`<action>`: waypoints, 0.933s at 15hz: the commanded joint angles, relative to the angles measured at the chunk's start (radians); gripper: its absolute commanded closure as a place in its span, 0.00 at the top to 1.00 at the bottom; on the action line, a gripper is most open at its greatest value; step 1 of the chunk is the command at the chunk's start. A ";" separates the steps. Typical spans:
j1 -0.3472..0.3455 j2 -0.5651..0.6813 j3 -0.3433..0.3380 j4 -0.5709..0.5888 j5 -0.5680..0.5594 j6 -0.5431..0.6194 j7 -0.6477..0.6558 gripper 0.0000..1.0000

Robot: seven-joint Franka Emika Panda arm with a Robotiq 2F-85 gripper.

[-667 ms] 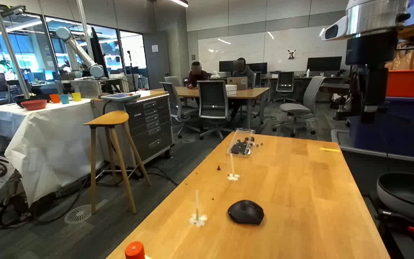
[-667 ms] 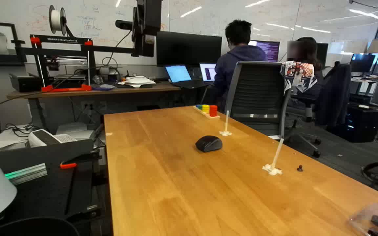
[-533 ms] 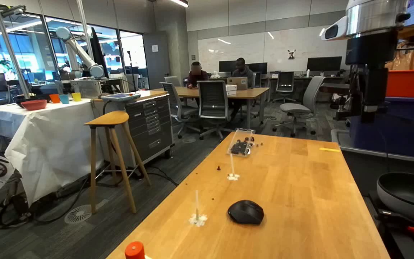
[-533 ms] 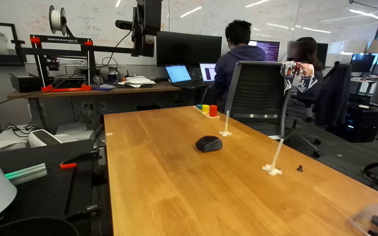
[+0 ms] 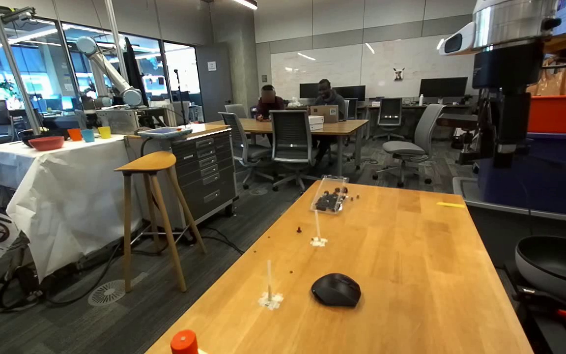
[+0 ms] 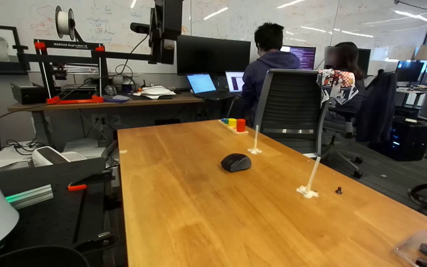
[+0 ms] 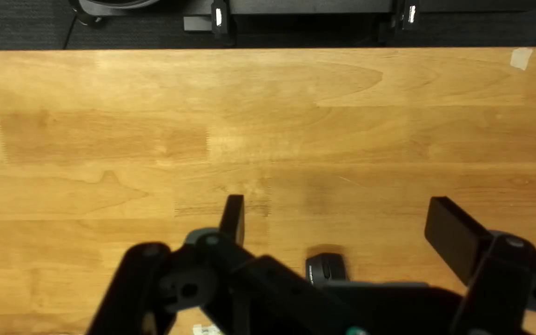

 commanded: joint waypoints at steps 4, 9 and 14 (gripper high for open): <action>-0.028 0.008 0.005 0.010 -0.019 0.086 0.024 1.00; -0.056 0.143 0.009 0.071 -0.053 0.229 0.038 1.00; -0.032 0.345 0.005 0.167 -0.025 0.287 0.011 1.00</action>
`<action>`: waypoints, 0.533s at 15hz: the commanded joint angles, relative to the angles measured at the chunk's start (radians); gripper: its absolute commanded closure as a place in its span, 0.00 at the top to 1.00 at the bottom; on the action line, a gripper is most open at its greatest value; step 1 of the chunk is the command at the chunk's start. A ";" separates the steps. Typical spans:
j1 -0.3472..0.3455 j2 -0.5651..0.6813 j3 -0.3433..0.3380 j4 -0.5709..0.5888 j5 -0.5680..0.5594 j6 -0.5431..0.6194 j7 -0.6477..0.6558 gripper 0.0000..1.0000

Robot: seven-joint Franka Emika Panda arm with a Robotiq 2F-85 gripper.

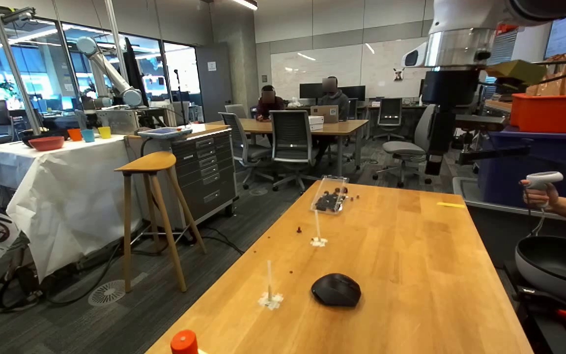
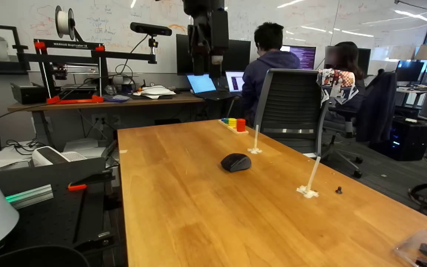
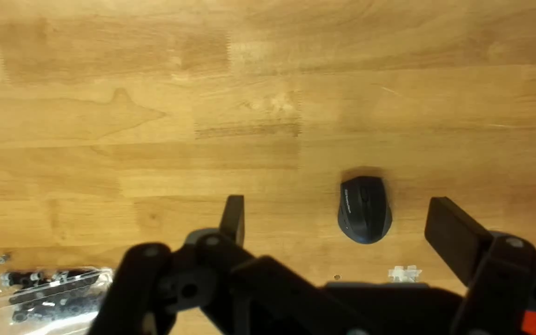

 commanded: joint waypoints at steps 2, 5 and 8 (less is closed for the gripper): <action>0.018 0.221 0.013 0.143 0.005 0.047 -0.006 0.75; 0.027 0.333 0.027 0.218 -0.010 0.058 0.009 0.58; 0.038 0.431 0.037 0.281 -0.017 0.069 0.011 0.33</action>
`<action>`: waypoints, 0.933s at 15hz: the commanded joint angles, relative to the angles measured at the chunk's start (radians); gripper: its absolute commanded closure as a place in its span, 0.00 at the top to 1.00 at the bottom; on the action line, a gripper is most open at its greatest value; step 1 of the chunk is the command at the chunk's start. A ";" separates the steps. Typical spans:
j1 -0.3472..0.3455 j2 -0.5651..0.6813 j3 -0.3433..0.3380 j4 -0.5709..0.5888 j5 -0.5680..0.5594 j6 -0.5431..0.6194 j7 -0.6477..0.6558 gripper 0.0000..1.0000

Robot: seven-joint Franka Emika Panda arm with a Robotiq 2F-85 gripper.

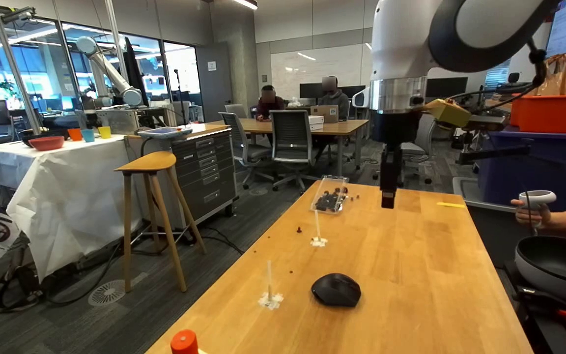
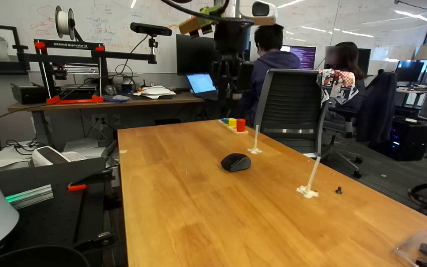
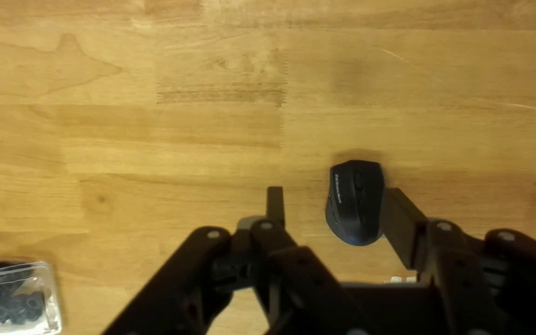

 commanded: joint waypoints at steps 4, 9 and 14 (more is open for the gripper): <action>0.026 0.221 0.013 0.152 -0.040 0.022 0.024 0.05; 0.053 0.333 0.006 0.194 -0.105 0.026 0.063 0.01; 0.088 0.410 0.001 0.217 -0.175 0.037 0.117 0.02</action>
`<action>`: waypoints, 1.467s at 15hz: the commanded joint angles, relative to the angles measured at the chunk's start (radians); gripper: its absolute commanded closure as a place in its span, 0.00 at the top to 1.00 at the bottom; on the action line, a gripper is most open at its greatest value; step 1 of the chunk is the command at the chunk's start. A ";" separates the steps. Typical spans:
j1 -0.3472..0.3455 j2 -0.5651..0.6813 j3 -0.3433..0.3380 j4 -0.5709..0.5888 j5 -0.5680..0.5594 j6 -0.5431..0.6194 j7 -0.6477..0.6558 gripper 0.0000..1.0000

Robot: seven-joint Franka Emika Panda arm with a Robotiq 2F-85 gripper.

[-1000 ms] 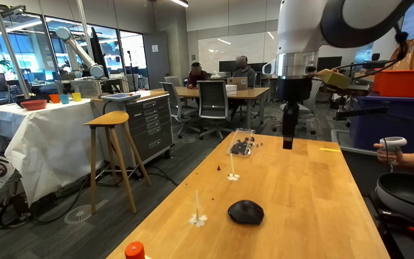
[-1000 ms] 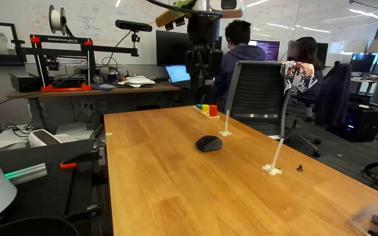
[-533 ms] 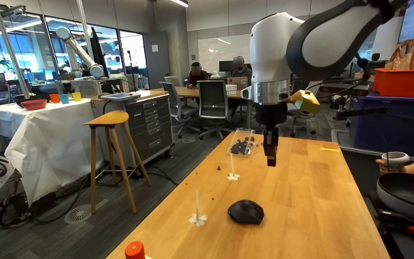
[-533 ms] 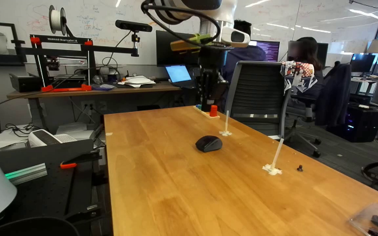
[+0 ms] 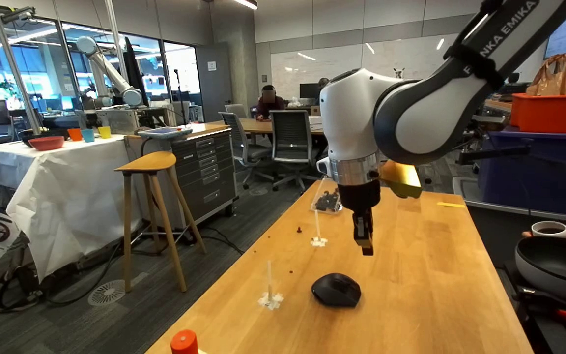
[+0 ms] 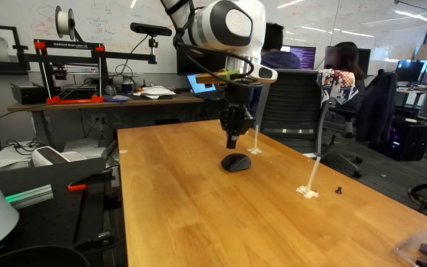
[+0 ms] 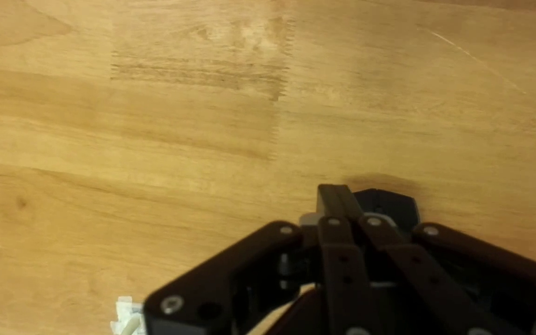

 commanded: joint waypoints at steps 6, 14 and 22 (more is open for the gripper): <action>0.044 0.128 -0.013 0.087 -0.041 0.003 0.055 0.02; 0.053 0.211 -0.021 0.148 -0.038 0.012 0.065 0.01; 0.065 0.243 -0.024 0.180 -0.035 0.015 0.075 0.01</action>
